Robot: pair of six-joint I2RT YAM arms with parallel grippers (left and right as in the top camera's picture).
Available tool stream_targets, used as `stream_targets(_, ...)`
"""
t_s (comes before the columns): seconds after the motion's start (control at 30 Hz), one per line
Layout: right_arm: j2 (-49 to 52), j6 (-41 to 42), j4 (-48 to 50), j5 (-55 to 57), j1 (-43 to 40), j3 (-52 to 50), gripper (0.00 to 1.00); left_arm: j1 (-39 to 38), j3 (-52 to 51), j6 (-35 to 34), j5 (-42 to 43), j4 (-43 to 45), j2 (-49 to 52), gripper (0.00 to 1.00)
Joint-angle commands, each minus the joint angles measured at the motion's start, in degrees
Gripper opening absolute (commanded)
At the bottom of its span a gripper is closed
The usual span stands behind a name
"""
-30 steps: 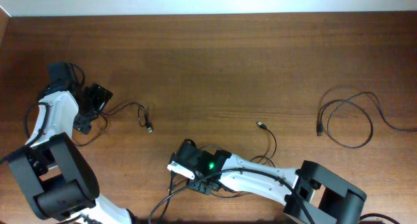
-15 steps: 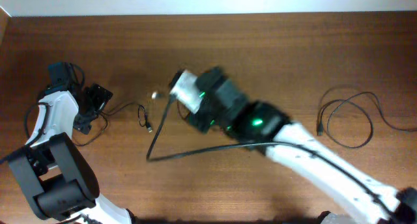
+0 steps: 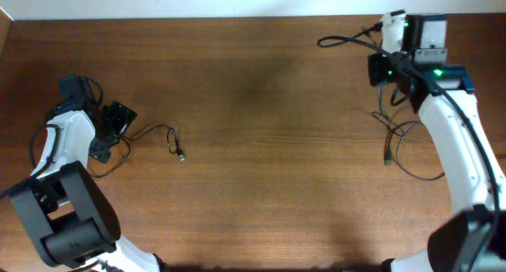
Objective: Untangle cables
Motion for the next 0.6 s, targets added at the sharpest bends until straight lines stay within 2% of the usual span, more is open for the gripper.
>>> stream_targets(0.0,5.66,0.46,-0.96,0.04,0.26,0.52,0.04,0.24,0.09,0.04,-0.63,-0.07,0.31,0.99)
stream_targets(0.03,7.23,0.46,-1.22,0.04,0.26,0.52,0.09,0.17,0.09,0.04,-0.61,-0.09,0.31,0.99)
stream_targets(0.1,10.10,0.48,-1.84,0.07,0.24,0.52,0.29,0.20,0.09,0.04,-0.61,-0.07,0.31,0.99)
stream_targets(0.17,10.69,1.36,-1.97,0.07,0.24,0.52,0.77,0.20,0.09,0.04,-0.63,-0.04,0.31,0.99)
stream_targets(0.2,10.67,2.97,-1.95,0.07,0.15,0.59,0.84,0.20,0.09,0.04,-0.63,-0.07,0.31,0.99)
stream_targets(0.27,9.79,5.46,-2.75,-1.40,0.13,0.76,0.84,0.20,0.09,0.04,-0.61,-0.07,0.31,0.99)
stream_targets(0.37,8.61,5.44,-8.85,-20.90,0.55,0.76,0.86,0.20,0.09,0.04,-0.61,-0.07,0.31,0.99)
stream_targets(0.4,8.68,5.44,-11.69,-24.26,0.72,0.74,0.89,0.20,0.09,0.04,-0.63,-0.07,0.31,0.99)
stream_targets(0.47,8.79,5.42,-17.66,-28.09,1.66,0.74,0.98,0.20,0.09,0.04,-0.63,-0.07,0.31,0.99)
stream_targets(0.57,8.85,5.44,-21.57,-31.91,4.63,0.04,0.99,0.20,0.09,0.04,-0.63,-0.07,0.31,0.99)
